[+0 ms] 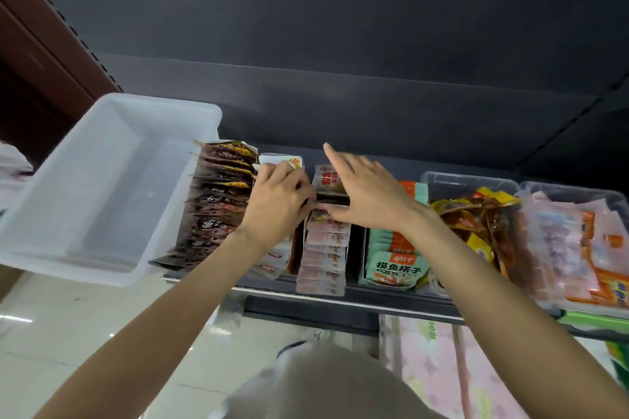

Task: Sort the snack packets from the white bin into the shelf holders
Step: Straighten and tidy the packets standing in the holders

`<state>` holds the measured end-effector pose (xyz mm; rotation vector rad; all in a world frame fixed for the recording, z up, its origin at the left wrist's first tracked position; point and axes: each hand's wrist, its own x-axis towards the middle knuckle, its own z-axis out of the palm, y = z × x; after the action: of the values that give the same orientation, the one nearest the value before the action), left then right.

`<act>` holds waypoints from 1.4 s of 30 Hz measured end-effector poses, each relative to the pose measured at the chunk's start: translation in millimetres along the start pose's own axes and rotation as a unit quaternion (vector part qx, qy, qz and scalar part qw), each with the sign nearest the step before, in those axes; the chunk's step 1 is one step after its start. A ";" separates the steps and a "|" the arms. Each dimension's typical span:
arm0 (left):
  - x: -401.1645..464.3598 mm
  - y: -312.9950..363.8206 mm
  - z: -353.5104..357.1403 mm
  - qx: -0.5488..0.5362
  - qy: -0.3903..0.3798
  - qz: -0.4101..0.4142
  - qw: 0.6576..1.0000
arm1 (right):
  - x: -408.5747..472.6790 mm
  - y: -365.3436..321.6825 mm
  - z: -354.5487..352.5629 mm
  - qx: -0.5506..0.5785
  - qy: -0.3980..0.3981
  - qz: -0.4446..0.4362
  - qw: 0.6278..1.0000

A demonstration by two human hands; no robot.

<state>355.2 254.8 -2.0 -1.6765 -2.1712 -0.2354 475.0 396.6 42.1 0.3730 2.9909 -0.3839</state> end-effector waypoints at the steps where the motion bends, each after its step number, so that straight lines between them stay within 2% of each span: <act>1: 4.2 -1.8 1.8 0.003 0.011 0.003 1.000 | 0.1 -2.2 2.1 -0.020 -0.004 0.015 1.000; 4: 14.7 -3.5 1.3 0.006 0.037 -0.005 0.999 | 9.3 -4.2 15.3 -0.094 0.042 0.058 0.993; 6: 14.6 -2.8 -1.1 -0.019 0.058 0.000 0.998 | 19.0 0.2 18.4 -0.085 0.083 0.064 0.991; 8: 8.6 -2.5 -7.2 -0.082 0.064 0.054 0.993 | 24.5 5.7 17.0 -0.058 0.096 0.070 0.991; 11: -6.3 -1.4 -13.4 -0.128 -0.008 0.147 0.981 | 28.9 10.9 18.2 -0.041 0.091 0.063 0.993; 15: -11.4 4.7 -7.7 -0.084 -0.142 0.143 0.976 | 30.0 11.1 16.5 -0.019 0.091 0.045 0.995; 21: -4.9 17.5 0.2 -0.061 -0.171 0.151 0.972 | 24.8 11.7 10.0 -0.008 0.095 0.033 0.995; 25: -1.9 22.2 5.5 -0.056 -0.117 0.157 0.979 | 26.4 13.3 9.2 -0.009 0.083 0.032 0.996; 29: 5.5 20.1 10.4 -0.033 -0.075 0.126 0.989 | 24.4 17.5 4.8 0.024 0.048 0.015 0.998; 33: 19.8 7.7 6.9 -0.015 -0.043 0.078 0.996 | 12.3 22.5 -6.0 0.112 -0.061 0.014 0.992; 35: 26.7 3.9 6.2 -0.008 -0.037 0.071 0.997 | 7.5 19.5 -5.8 0.087 -0.103 0.017 0.991; 37: 28.1 5.3 8.4 -0.014 -0.025 0.070 0.997 | 7.8 12.7 2.4 0.000 -0.080 0.022 0.997; 39: 23.6 8.9 6.8 -0.036 0.006 0.062 0.997 | 12.8 7.5 13.6 -0.075 -0.008 0.015 0.997; 42: 4.8 10.4 -6.7 -0.112 0.038 0.053 0.992 | 18.1 6.2 20.0 -0.084 0.057 0.002 0.995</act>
<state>365.5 259.5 5.0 -1.8651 -2.0555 -0.5207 460.5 401.4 19.0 0.3967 3.1030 -0.1125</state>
